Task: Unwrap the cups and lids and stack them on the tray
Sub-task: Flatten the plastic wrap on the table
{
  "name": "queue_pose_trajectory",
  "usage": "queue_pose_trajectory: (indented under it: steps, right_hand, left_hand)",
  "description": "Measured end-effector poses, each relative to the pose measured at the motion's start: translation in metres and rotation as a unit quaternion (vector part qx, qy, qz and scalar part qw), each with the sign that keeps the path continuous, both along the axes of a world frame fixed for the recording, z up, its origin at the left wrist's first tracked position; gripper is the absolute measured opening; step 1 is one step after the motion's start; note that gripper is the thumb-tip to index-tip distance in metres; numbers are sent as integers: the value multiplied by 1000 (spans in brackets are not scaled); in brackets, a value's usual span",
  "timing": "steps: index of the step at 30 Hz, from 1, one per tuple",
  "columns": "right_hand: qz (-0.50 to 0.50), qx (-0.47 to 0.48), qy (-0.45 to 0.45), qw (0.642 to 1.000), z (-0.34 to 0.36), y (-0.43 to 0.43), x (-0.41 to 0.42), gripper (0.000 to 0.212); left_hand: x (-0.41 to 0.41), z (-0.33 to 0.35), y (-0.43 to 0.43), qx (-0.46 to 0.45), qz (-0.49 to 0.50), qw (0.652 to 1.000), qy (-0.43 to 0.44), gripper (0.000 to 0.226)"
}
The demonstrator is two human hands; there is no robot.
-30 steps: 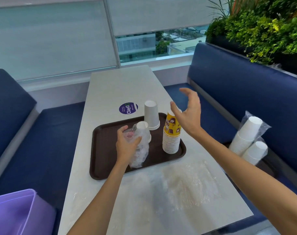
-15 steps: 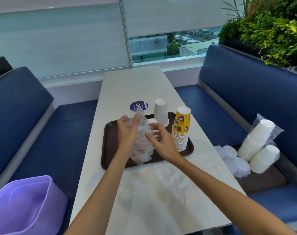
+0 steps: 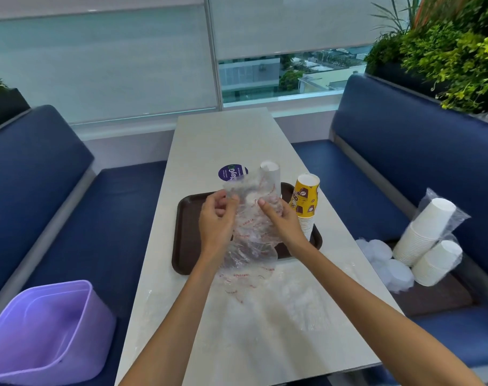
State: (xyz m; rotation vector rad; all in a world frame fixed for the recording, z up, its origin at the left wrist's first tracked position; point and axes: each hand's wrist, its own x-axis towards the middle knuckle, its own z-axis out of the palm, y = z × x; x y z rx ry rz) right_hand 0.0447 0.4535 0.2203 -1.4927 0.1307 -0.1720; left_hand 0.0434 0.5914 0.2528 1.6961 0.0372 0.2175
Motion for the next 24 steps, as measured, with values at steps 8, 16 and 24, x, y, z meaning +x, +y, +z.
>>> queue_pose_trajectory:
  steps: [8, 16, 24]
  right_hand:
    - [26, -9, 45, 999, 0, -1, -5, 37]
    - [-45, -7, -12, 999, 5, 4, 0, 19]
    - [-143, -38, -40, 988, -6, 18, -6, 13]
  left_hand:
    - [6, -16, 3, -34, -13, 999, 24, 12]
    - [6, -15, 1, -44, 65, 997, -26, 21]
    - [0, -22, -1, -108, 107, 988, 4, 33]
